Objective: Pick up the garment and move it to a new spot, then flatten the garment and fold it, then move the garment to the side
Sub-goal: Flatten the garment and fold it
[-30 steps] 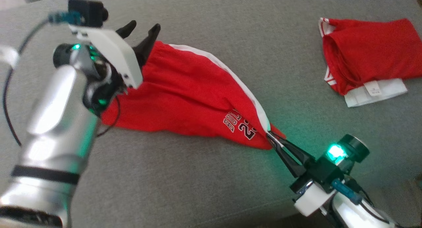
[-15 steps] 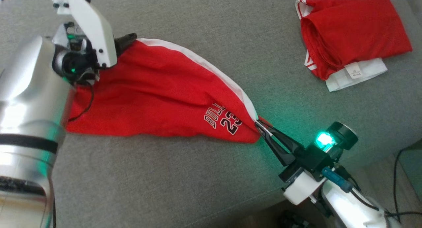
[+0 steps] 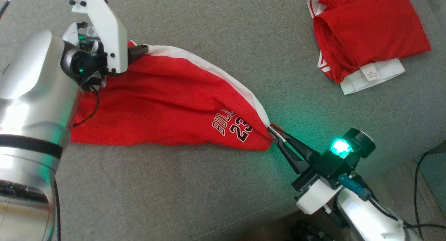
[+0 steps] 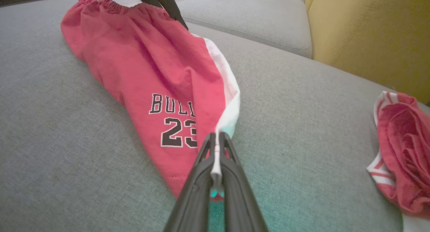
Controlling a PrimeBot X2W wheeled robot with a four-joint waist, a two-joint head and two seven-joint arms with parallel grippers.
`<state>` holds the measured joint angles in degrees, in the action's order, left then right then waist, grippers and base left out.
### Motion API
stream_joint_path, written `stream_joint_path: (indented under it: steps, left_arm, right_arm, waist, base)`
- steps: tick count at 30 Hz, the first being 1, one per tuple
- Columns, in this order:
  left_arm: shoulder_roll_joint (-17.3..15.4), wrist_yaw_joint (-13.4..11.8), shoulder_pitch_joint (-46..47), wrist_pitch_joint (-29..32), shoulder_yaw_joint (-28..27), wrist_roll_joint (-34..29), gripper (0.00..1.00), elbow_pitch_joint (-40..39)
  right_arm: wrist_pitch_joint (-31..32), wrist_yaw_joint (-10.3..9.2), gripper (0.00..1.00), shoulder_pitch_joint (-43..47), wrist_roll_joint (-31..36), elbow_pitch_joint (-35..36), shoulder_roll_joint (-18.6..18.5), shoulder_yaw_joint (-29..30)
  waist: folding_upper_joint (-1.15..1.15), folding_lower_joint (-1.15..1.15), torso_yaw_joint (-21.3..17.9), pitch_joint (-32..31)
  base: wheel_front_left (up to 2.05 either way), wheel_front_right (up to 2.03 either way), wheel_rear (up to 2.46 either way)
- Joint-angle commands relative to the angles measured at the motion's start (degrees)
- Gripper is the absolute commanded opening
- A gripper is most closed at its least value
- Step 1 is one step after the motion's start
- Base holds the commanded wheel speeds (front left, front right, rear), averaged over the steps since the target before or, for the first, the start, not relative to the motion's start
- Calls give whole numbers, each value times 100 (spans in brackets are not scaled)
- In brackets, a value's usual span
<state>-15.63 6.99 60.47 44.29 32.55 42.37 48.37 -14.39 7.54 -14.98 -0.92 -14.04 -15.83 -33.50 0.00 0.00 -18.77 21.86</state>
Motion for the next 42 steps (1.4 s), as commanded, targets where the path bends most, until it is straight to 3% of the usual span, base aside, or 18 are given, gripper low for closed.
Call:
stream_joint_path:
  steps: [1,14,15,16,17,30,34,42]
  left_arm:
    - [-234,21,322,20,-107,15,100,-210]
    - [-419,47,336,-435,455,-183,100,-288]
    - [-418,47,330,-462,495,-155,83,-293]
    - [-420,48,330,-515,524,-129,15,-301]
    - [-419,48,331,-576,538,-99,0,-298]
    - [-334,49,336,-1808,664,574,0,-706]
    - [-387,49,290,-2420,665,834,0,-1055]
    - [-517,49,1,-3618,627,1293,0,-1791]
  right_arm:
    - [-61,-5,0,-69,-55,124,4,-34]
    - [-61,-5,0,-113,-222,52,79,-29]
    - [-61,-5,0,-111,-231,48,79,-29]
    - [-61,-5,0,-109,-241,45,78,-24]
    - [-61,-5,0,-108,-250,42,74,-10]
    - [-61,-5,0,-286,-595,12,-178,803]
    - [-61,-5,0,-697,-702,-44,-426,1136]
    - [58,-5,0,-2080,-862,-335,-1003,1132]
  waist:
    - [0,0,-6,11]
    - [0,0,-93,48]
    - [0,0,-96,41]
    - [0,0,-95,35]
    - [0,0,-87,26]
    - [0,0,453,-486]
    - [0,0,787,-753]
    - [0,0,1445,-1336]
  base:
    - [0,0,0]
    - [0,0,0]
    - [0,0,0]
    - [0,0,0]
    - [0,0,0]
    - [0,0,0]
    - [0,0,0]
    - [0,0,0]
